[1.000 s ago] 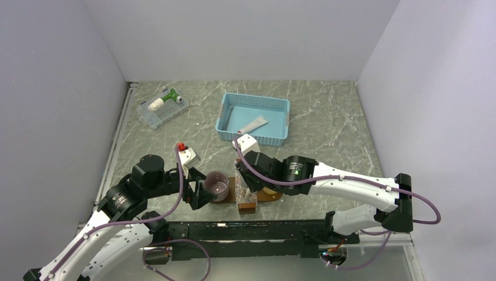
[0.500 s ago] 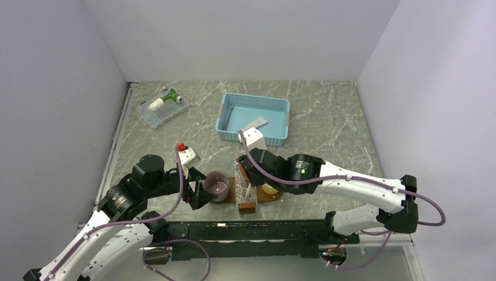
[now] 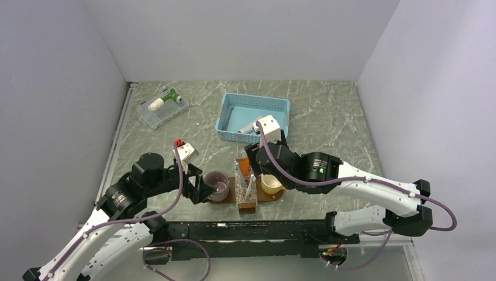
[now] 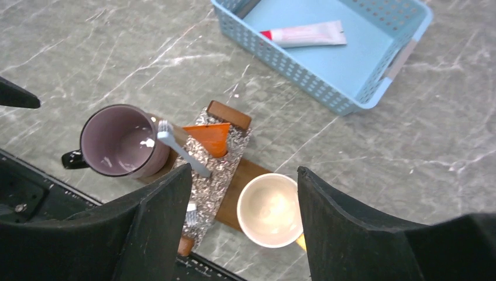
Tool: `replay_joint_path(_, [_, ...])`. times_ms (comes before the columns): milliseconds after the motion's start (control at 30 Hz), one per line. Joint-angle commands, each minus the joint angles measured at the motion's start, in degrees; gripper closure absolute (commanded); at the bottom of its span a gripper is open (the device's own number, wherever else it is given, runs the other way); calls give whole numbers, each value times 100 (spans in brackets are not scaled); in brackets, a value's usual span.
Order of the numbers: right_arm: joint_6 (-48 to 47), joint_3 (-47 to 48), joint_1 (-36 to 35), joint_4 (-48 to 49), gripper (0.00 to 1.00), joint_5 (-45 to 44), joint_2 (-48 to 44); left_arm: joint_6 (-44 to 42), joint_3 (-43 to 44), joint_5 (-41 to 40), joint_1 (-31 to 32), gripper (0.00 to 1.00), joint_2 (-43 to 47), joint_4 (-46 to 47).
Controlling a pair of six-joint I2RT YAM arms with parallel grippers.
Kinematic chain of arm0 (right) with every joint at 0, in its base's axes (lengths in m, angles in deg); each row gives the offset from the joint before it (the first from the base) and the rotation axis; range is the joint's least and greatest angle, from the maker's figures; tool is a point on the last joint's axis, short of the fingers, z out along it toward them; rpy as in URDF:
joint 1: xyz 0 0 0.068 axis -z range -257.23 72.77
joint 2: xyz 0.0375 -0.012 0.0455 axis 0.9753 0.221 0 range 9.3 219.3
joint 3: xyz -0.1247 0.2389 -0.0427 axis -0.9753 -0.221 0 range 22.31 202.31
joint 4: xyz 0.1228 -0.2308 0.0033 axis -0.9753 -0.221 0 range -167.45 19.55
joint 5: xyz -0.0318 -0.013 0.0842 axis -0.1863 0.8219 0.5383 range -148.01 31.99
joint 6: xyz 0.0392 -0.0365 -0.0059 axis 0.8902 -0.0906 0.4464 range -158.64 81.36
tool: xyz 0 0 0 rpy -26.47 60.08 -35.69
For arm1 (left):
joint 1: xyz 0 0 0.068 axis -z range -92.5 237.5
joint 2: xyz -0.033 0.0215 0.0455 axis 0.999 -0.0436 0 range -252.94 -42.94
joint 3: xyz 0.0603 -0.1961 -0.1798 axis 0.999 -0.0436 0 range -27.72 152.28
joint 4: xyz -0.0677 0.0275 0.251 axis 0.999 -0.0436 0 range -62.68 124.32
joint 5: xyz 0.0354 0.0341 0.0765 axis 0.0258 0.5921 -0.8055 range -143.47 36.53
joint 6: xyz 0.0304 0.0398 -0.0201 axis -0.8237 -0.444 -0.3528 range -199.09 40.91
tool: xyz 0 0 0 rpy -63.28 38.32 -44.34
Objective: Prepare toiletry sets of a toothbrush and toothpaste on the tray
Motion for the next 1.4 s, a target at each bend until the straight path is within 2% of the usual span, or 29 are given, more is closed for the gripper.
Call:
replay_joint_path(0, [-314, 287, 136, 211, 30, -641, -183, 150, 399, -570, -22, 0, -137, 40])
replay_joint_path(133, [-565, 79, 556, 607, 27, -468, -363, 235, 655, -1166, -18, 1, -200, -95])
replay_joint_path(300, [-725, -280, 1560, 1066, 26, 89, -533, 161, 1125, -2157, -24, 1, -324, -408])
replay_joint_path(567, [-603, -713, 2636, 1474, 15, 205, -517, 20, 1640, -3596, -28, 1, -788, -705])
replay_joint_path(700, [-506, -1155, 3183, 1930, 13, 208, -593, 123, 1741, -4239, -115, 1, -1164, -736])
replay_joint_path(933, [-303, -1931, 4153, 2537, 7, 561, -690, 163, 1578, -3925, -900, 1, -1422, -344])
replay_joint_path(1233, [-250, -2598, 4330, 2821, 3, 240, -958, 469, 1249, -3782, -1819, 1, -1513, -132])
replay_joint_path(1367, [41, -2487, 4324, 2405, 3, -41, -970, 484, 1195, -3769, -1917, 1, -1384, -78])
